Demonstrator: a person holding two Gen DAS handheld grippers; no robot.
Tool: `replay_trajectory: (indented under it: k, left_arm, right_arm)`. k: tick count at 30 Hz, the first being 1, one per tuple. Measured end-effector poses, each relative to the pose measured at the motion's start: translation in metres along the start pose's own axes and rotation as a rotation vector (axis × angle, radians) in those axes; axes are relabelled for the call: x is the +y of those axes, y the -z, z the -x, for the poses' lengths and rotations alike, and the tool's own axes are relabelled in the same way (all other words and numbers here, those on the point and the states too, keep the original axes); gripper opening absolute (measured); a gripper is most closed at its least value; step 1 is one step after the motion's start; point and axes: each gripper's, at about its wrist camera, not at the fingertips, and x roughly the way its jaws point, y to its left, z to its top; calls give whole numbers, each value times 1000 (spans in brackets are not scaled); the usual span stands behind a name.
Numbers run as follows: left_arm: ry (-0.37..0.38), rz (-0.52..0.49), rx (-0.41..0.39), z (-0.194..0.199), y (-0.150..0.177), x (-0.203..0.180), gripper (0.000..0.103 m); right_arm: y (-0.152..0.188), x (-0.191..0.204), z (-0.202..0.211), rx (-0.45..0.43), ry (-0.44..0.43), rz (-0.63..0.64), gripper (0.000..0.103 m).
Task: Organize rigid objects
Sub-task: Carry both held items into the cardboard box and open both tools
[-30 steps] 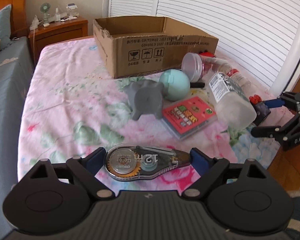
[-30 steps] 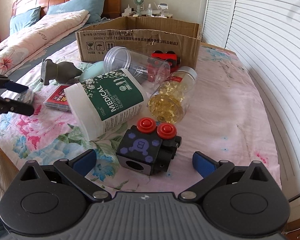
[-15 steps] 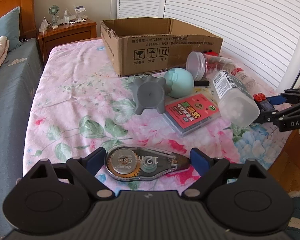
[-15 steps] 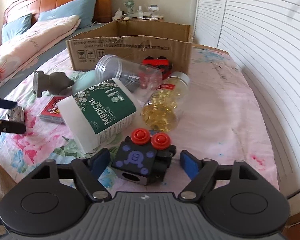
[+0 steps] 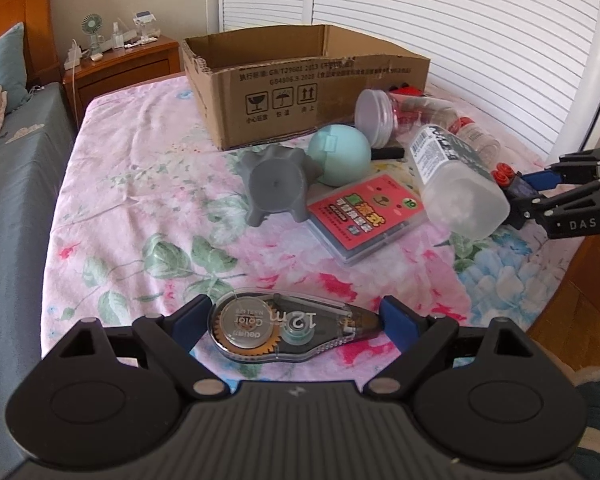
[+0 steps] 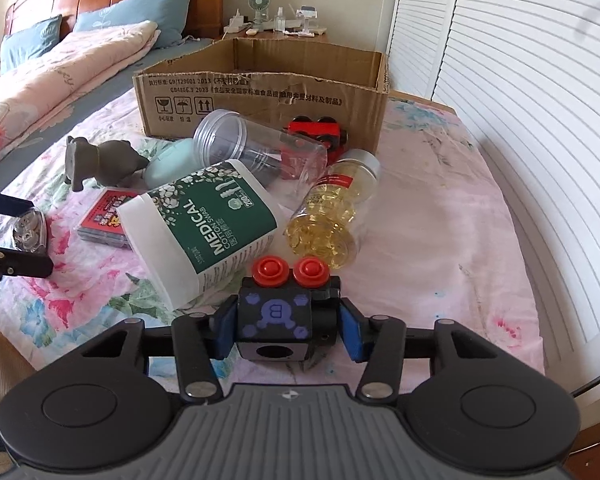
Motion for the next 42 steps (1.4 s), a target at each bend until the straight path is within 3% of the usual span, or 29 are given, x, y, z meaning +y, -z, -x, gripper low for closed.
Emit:
replay_trajectory:
  k: [13,23,30,42]
  left_arm:
    - [17,-71,-10,28,-38,-9,89]
    - [22,-130,-146,40,-118,-8,89]
    - [-25,-139,-162,-6,-184,-2,89]
    - [-70,-60,-49,-113,-249,23,90]
  right_arm:
    - [-22,-13,26,-42,-7,62,56]
    - [-73,-27,47,-141,-54,98,56]
    - [-113,-29,39,-185,-46,129,56]
    - [-159,-37,18,-178,-45,126,56]
